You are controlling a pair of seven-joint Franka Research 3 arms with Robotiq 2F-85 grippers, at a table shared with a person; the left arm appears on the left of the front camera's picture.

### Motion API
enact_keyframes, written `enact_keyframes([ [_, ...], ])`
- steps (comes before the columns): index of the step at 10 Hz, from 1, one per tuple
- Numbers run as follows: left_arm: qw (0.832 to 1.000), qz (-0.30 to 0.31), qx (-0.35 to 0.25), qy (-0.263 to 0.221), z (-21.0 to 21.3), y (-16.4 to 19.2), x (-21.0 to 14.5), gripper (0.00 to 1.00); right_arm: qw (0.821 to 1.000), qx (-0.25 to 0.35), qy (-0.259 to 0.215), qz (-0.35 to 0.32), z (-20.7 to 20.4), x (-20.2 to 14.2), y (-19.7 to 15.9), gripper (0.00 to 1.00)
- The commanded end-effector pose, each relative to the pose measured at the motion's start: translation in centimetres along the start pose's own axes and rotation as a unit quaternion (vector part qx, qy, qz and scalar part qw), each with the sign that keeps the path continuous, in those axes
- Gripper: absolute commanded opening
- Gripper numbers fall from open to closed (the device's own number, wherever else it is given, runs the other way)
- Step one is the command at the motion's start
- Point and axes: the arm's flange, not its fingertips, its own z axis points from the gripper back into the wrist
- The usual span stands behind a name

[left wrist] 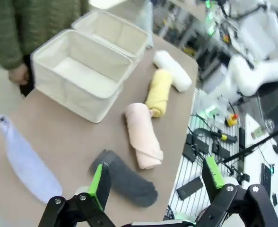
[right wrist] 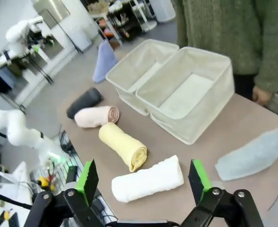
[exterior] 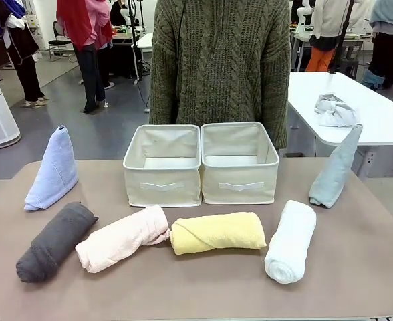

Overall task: Sort the towels based on their folding style.
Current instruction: Pick up one triangle-folded towel and place it in the left Fabric basket.

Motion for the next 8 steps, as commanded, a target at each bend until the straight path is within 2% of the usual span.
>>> enact_keyframes([
  [1,0.998,0.006,0.043,-0.038,3.2,0.6,-1.5,1.00,0.999,0.014,-0.051,-0.003,1.7,-2.3,-0.9,1.00],
  [2,0.996,0.012,0.057,-0.063,4.9,0.7,-2.6,1.00,0.997,0.015,-0.073,-0.011,3.4,-3.3,-1.3,1.00],
  [5,0.991,0.031,0.090,-0.092,7.8,-0.3,-5.9,1.00,0.996,-0.007,-0.087,-0.008,7.3,-4.9,-0.3,1.00],
  [8,0.991,0.042,0.097,-0.084,8.3,-1.2,-6.8,1.00,0.998,-0.018,-0.057,-0.004,7.8,-4.9,1.3,1.00],
])
